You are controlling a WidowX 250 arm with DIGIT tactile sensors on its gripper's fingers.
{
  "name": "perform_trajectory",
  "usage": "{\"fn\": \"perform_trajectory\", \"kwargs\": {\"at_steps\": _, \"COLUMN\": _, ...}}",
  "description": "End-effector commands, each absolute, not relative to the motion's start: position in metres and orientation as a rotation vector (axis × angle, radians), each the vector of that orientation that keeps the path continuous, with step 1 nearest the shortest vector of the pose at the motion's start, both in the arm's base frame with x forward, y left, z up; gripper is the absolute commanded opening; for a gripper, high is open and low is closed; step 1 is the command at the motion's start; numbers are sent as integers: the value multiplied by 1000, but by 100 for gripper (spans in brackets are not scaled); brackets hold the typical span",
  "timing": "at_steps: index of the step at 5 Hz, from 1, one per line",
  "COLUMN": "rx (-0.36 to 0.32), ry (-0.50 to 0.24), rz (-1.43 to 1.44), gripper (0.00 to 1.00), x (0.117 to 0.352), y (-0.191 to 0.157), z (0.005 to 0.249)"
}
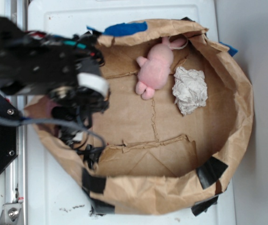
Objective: Grab the rock.
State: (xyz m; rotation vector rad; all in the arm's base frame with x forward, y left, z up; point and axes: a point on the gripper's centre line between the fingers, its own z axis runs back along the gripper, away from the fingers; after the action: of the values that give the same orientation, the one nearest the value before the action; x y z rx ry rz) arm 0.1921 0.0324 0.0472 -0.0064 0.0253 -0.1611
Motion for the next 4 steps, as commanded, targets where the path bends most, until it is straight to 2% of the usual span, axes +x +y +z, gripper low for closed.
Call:
{"fn": "perform_trajectory", "kwargs": {"at_steps": 1, "rx": 16, "ry": -13, "rz": -146, "gripper": 100, "x": 209, "y": 34, "z": 56}}
{"fn": "perform_trajectory", "kwargs": {"at_steps": 2, "rx": 17, "ry": -23, "rz": -164, "gripper": 100, "x": 203, "y": 30, "z": 59}}
{"fn": "perform_trajectory", "kwargs": {"at_steps": 4, "rx": 57, "ry": -20, "rz": -191, "gripper": 100, "x": 198, "y": 31, "z": 51}}
